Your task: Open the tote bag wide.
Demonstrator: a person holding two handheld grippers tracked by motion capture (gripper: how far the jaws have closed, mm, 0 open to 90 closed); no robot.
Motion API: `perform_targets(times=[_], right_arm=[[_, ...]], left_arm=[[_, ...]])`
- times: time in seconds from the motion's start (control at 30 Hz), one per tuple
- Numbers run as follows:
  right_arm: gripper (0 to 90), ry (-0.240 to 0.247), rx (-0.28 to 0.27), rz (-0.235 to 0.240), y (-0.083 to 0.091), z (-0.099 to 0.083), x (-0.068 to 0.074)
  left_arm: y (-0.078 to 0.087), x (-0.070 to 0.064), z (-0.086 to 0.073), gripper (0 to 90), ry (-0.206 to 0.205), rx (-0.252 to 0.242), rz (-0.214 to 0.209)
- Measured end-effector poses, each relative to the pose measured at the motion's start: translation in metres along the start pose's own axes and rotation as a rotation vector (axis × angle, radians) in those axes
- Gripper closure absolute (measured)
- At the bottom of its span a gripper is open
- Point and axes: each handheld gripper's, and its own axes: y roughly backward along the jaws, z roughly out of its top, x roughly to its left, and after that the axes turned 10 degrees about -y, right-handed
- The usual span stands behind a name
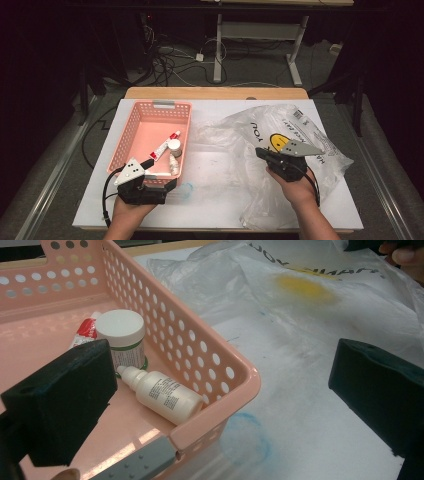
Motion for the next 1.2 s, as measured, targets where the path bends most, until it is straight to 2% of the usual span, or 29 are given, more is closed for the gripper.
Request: perform_targets(times=[0.07, 0.2, 0.27, 0.33, 0.53, 0.63, 0.73, 0.8, 0.93, 1.03, 1.2], right_arm=[[90.0, -0.001, -0.020, -0.004, 0.000, 0.004, 0.000], [90.0, -0.031, -0.095, -0.001, 0.006, 0.008, -0.002], [90.0, -0.012, -0.108, -0.020, 0.010, 0.010, -0.003], [90.0, -0.017, -0.119, -0.013, 0.011, 0.011, -0.004], [90.0, -0.022, -0.127, -0.012, 0.014, 0.011, -0.007], [90.0, -0.017, -0.116, -0.012, 0.013, 0.011, -0.007], [90.0, -0.022, -0.122, -0.012, 0.013, 0.012, -0.006], [90.0, -0.023, -0.121, -0.011, 0.012, 0.012, -0.006], [90.0, -0.014, -0.118, -0.002, 0.011, 0.013, -0.006], [90.0, 0.007, -0.113, 0.014, 0.010, 0.014, -0.005], [90.0, 0.007, -0.114, 0.015, 0.010, 0.014, -0.005]], left_arm=[[0.002, 0.001, 0.000, 0.0, -0.001, -0.002, 0.003], [0.005, 0.004, -0.001, 0.0, 0.008, -0.009, 0.012], [0.005, 0.005, -0.001, 0.0, 0.009, -0.009, 0.015], [0.005, 0.006, -0.002, 0.0, 0.014, -0.009, 0.016], [0.005, 0.007, -0.001, 0.0, 0.027, -0.027, 0.033], [0.007, 0.008, 0.002, 0.0, 0.028, -0.031, 0.057], [0.005, 0.012, 0.006, 0.0, 0.045, -0.024, 0.035], [0.004, 0.014, 0.010, 0.0, 0.044, -0.022, 0.037], [0.002, 0.023, 0.019, 0.0, 0.041, -0.032, 0.060], [-0.002, 0.035, 0.024, 0.0, 0.077, -0.029, 0.065], [-0.004, 0.048, 0.036, 0.0, 0.075, -0.036, 0.100]])
